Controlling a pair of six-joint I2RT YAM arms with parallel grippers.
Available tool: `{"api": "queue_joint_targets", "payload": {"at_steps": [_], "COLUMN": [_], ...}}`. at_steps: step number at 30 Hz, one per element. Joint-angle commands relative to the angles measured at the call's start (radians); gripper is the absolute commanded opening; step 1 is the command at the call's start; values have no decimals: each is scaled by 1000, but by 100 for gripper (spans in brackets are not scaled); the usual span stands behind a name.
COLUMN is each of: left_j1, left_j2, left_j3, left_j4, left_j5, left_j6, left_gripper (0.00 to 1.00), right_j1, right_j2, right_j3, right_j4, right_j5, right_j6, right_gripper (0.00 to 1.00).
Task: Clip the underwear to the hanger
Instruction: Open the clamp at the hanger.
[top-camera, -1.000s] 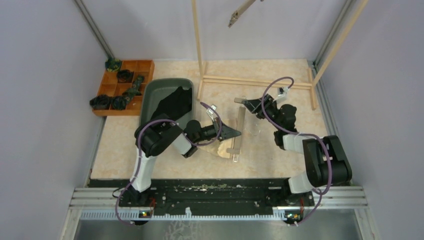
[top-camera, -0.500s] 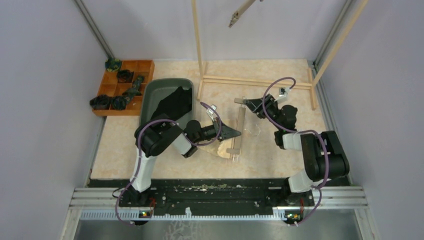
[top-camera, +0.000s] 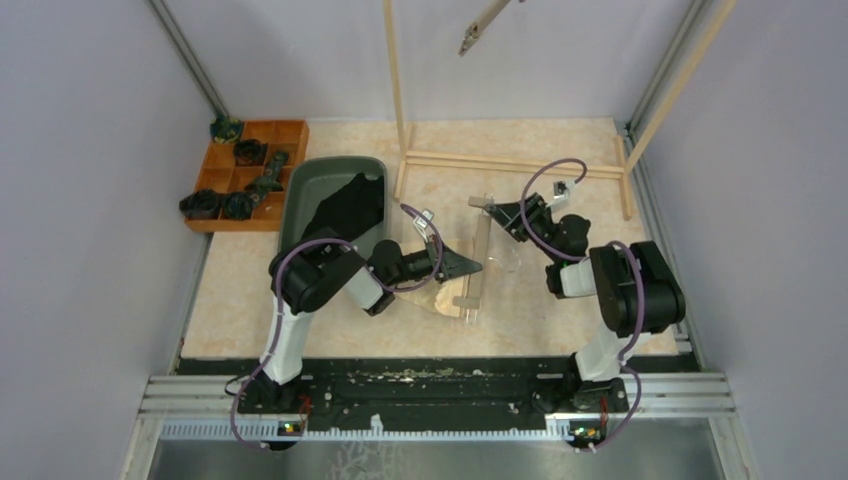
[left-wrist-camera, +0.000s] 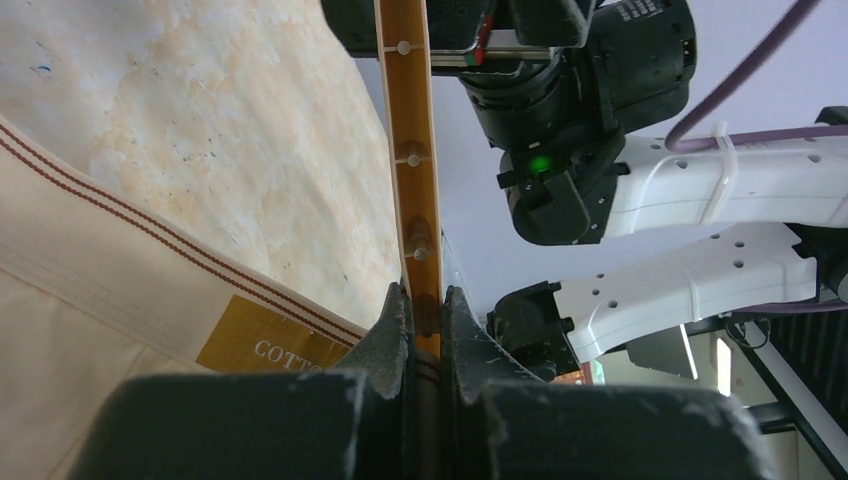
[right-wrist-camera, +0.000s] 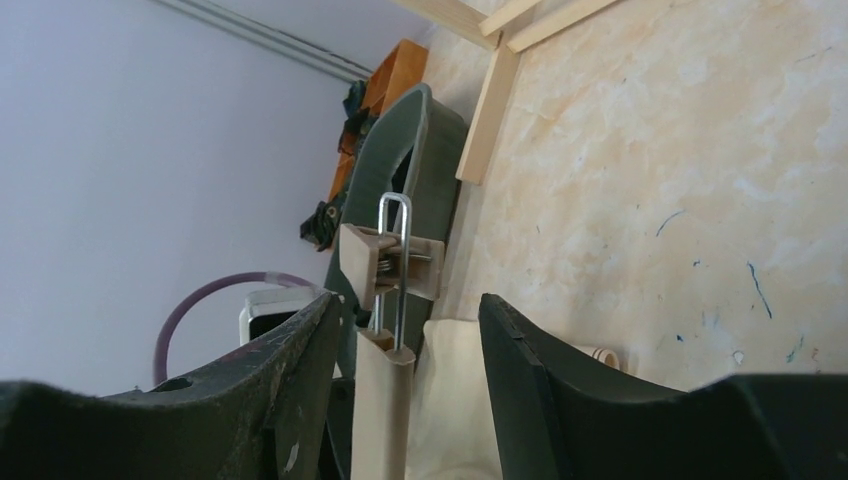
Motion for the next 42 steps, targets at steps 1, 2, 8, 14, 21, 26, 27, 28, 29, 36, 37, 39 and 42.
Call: {"api": "queue_joint_targets", "payload": {"at_steps": [1, 2, 8, 14, 21, 26, 27, 28, 29, 36, 37, 39, 42], "left_j1": [2, 1, -6, -13, -14, -14, -15, -15, -15, -15, -15, -15, -15], "left_j2": [7, 7, 10, 13, 12, 13, 13, 15, 15, 22, 23, 26, 29], "left_j3": [9, 8, 15, 21, 18, 16, 19, 18, 18, 23, 23, 28, 31], "left_j4": [255, 256, 255, 252, 252, 253, 253, 253, 253, 254, 255, 255, 253], "left_j5": [17, 18, 18, 13, 9, 9, 9, 8, 8, 8, 8, 11, 10], "left_j6": [-10, -11, -13, -11, -11, -11, -12, -13, -13, -14, -16, -16, -16], "left_gripper": [0, 0, 0, 0, 0, 0, 0, 0, 0, 0, 0, 0, 3], "right_j1": [-8, -8, -10, -17, -23, -28, -28, -29, -30, -35, -36, -38, -41], "right_j2": [55, 59, 87, 151, 192, 202, 203, 208, 211, 244, 247, 250, 249], "right_j3": [29, 28, 36, 54, 69, 66, 68, 68, 69, 69, 68, 64, 61], "right_j4": [156, 171, 231, 337, 395, 413, 416, 420, 425, 484, 490, 502, 510], "right_j5": [-28, -27, -27, -47, -54, -51, -53, -55, -56, -62, -63, -62, -63], "right_j6": [33, 35, 52, 117, 154, 165, 168, 171, 174, 209, 213, 219, 223], "right_gripper": [53, 53, 52, 50, 45, 39, 36, 32, 28, 4, 1, 0, 0]}}
